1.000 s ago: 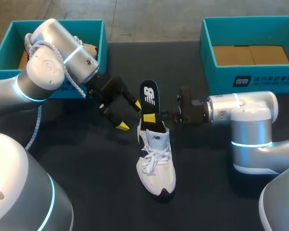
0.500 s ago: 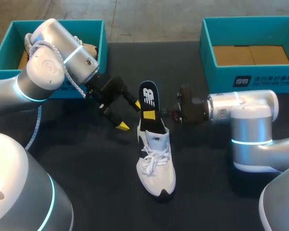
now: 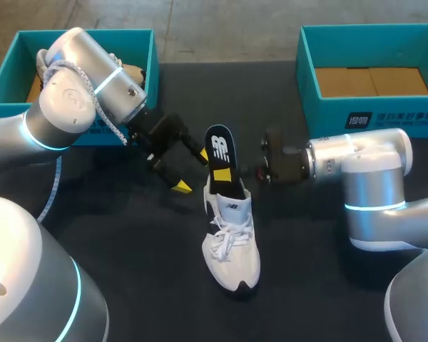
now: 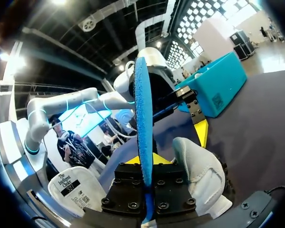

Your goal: Take the shoe out of the shoebox, open the shoe tongue, remove and reinsert the insole, then place the shoe into the shoebox

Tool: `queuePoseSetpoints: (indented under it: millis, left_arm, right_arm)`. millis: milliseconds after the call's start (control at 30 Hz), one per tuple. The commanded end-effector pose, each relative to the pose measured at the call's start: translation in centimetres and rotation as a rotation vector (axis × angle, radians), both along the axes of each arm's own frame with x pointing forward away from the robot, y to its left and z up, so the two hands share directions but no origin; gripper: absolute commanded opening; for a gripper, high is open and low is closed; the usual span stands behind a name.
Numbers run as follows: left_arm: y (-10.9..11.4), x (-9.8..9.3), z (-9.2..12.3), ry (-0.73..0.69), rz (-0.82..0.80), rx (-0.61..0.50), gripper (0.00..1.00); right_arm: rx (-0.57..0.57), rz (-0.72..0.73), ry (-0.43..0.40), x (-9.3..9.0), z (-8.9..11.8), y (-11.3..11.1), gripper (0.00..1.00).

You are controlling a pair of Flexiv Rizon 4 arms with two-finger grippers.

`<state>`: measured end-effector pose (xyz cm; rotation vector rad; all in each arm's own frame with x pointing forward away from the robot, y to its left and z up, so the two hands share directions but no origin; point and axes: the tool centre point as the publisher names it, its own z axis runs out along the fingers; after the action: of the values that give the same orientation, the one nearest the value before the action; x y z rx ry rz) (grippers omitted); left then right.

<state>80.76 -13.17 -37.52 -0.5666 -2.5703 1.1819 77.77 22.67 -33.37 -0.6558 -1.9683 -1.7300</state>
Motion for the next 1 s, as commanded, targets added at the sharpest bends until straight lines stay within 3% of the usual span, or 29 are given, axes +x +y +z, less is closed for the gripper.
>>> queuePoseSetpoints:
  millis: [33, 700, 767, 833, 1000]
  left_arm:
    - [0.0, 0.0, 0.0, -0.001, 0.000, 0.002, 1.00]
    - [0.0, 0.0, 0.0, -0.001, 0.000, 0.002, 1.00]
    - [0.0, 0.0, 0.0, -0.001, 0.000, 0.002, 1.00]
    - [0.0, 0.0, 0.0, -0.001, 0.000, 0.002, 1.00]
    - [0.0, 0.0, 0.0, -0.001, 0.000, 0.002, 1.00]
  right_arm:
    - [-0.002, -0.001, 0.011, -0.4, -0.5, -0.2, 0.00]
    - [-0.011, 0.022, 0.068, -2.9, -2.2, -0.2, 0.00]
    - [-0.005, 0.017, 0.054, -2.7, -1.8, -0.3, 0.22]
    - [0.000, 0.011, 0.040, -2.6, -1.4, -0.3, 0.35]
    - [0.000, 0.007, 0.013, -2.2, -0.7, -0.2, 0.36]
